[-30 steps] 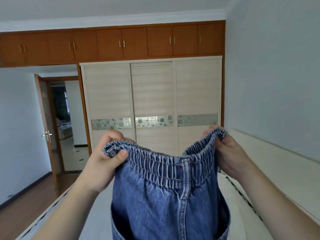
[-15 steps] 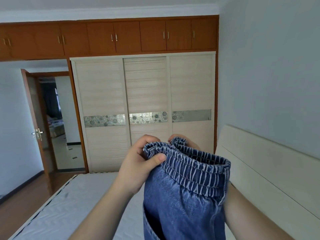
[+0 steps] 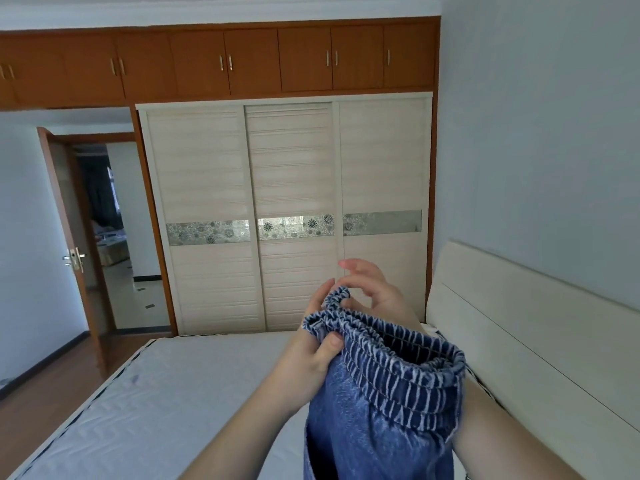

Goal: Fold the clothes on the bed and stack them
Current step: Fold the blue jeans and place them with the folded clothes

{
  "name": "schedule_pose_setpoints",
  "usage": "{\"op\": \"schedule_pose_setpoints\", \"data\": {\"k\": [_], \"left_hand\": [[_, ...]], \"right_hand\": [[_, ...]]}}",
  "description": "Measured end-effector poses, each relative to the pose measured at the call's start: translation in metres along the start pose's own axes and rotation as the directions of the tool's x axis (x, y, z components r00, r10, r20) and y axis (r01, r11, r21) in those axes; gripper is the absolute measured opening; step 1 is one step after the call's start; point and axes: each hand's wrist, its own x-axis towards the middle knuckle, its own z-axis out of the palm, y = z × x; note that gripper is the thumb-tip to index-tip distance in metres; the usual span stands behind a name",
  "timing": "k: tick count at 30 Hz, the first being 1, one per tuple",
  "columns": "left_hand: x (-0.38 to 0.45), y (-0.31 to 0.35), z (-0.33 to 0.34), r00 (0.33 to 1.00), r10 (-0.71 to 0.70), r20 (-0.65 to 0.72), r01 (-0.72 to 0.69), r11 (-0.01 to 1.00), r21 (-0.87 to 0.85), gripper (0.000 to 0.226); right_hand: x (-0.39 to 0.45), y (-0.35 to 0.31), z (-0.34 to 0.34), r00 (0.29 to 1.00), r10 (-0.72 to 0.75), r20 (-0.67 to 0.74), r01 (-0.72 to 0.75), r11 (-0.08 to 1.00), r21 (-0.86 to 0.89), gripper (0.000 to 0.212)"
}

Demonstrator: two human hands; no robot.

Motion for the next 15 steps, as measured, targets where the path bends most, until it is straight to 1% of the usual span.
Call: {"op": "schedule_pose_setpoints", "data": {"k": [1, 2, 3, 4, 6, 7, 9, 10, 11, 12, 13, 14, 15], "left_hand": [[-0.001, -0.002, 0.001, 1.0, -0.003, -0.002, 0.003, 1.0, 0.014, 0.103], [-0.002, -0.006, 0.002, 1.0, -0.002, -0.002, 0.002, 1.0, 0.026, 0.093], [-0.003, -0.01, 0.003, 1.0, -0.005, -0.009, 0.005, 1.0, 0.025, 0.084], [-0.004, -0.013, 0.004, 1.0, -0.012, -0.023, 0.012, 1.0, 0.01, 0.079], [-0.006, -0.019, 0.005, 0.997, -0.034, -0.066, 0.033, 0.999, -0.018, 0.08], [-0.007, -0.022, 0.006, 0.995, -0.041, -0.088, 0.039, 0.999, -0.023, 0.077], [-0.008, -0.026, 0.007, 0.991, -0.046, -0.129, 0.045, 0.999, -0.006, 0.059], [-0.008, -0.026, 0.007, 0.988, -0.055, -0.144, 0.058, 0.998, 0.018, 0.051], [-0.008, -0.027, 0.007, 0.985, -0.066, -0.157, 0.075, 0.996, 0.05, 0.046], [-0.007, -0.027, 0.007, 0.983, -0.077, -0.169, 0.093, 0.992, 0.085, 0.042], [-0.007, -0.027, 0.007, 0.98, -0.087, -0.18, 0.108, 0.987, 0.116, 0.037], [-0.007, -0.026, 0.007, 0.977, -0.091, -0.193, 0.119, 0.983, 0.142, 0.033], [-0.006, -0.025, 0.005, 0.973, -0.081, -0.216, 0.119, 0.979, 0.168, 0.031]], "right_hand": [[-0.002, 0.001, -0.003, 1.0, -0.006, 0.007, 0.006, 0.999, -0.054, 0.023], [-0.003, 0.002, -0.003, 1.0, -0.004, 0.013, 0.005, 0.996, -0.084, 0.028], [-0.006, 0.001, -0.003, 1.0, 0.002, 0.028, 0.002, 0.992, -0.123, 0.031], [-0.006, 0.002, -0.003, 0.999, 0.008, 0.038, -0.002, 0.988, -0.152, 0.031], [-0.008, 0.005, -0.005, 0.999, 0.026, 0.044, -0.017, 0.979, -0.205, 0.03], [-0.01, 0.008, -0.008, 0.998, 0.041, 0.041, -0.031, 0.975, -0.218, 0.033], [-0.018, 0.016, -0.016, 0.994, 0.104, 0.023, -0.096, 0.97, -0.222, 0.039], [-0.025, 0.023, -0.02, 0.985, 0.173, 0.023, -0.166, 0.97, -0.177, 0.035], [-0.036, 0.029, -0.021, 0.966, 0.256, 0.026, -0.254, 0.965, -0.068, 0.03], [-0.048, 0.036, -0.02, 0.941, 0.339, 0.012, -0.339, 0.936, 0.098, 0.025], [-0.059, 0.043, -0.018, 0.9, 0.436, -0.019, -0.416, 0.869, 0.266, 0.027], [-0.072, 0.051, -0.014, 0.829, 0.557, -0.054, -0.494, 0.774, 0.396, 0.041], [-0.084, 0.064, -0.011, 0.763, 0.64, -0.092, -0.536, 0.706, 0.463, 0.057]]}}
